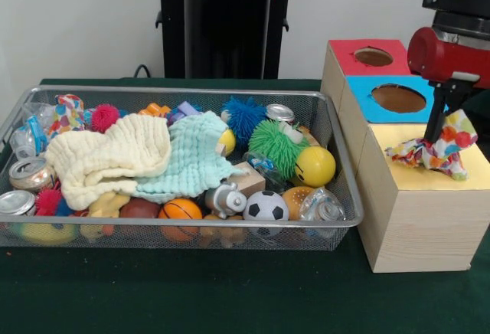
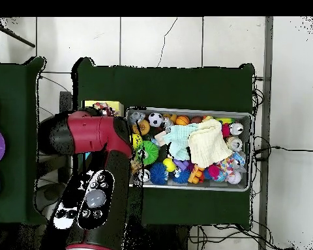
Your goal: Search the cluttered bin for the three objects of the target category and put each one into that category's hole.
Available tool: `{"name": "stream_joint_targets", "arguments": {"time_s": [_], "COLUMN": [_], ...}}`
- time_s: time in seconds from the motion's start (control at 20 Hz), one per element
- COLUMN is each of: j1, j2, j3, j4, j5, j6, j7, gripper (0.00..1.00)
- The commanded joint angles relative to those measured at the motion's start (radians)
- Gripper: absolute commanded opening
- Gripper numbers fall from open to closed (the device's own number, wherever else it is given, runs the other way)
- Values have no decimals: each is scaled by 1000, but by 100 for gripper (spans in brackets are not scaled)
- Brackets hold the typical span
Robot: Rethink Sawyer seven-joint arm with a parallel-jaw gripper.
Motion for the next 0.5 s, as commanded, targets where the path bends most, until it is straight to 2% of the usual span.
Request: {"name": "stream_joint_targets", "arguments": {"time_s": [0.05,0.5], "j1": [-18,-14], "j2": [80,98], "j3": [42,54], "j4": [58,57], "j5": [-37,-16], "j6": [107,192], "j7": [129,138], "gripper": [0,0]}}
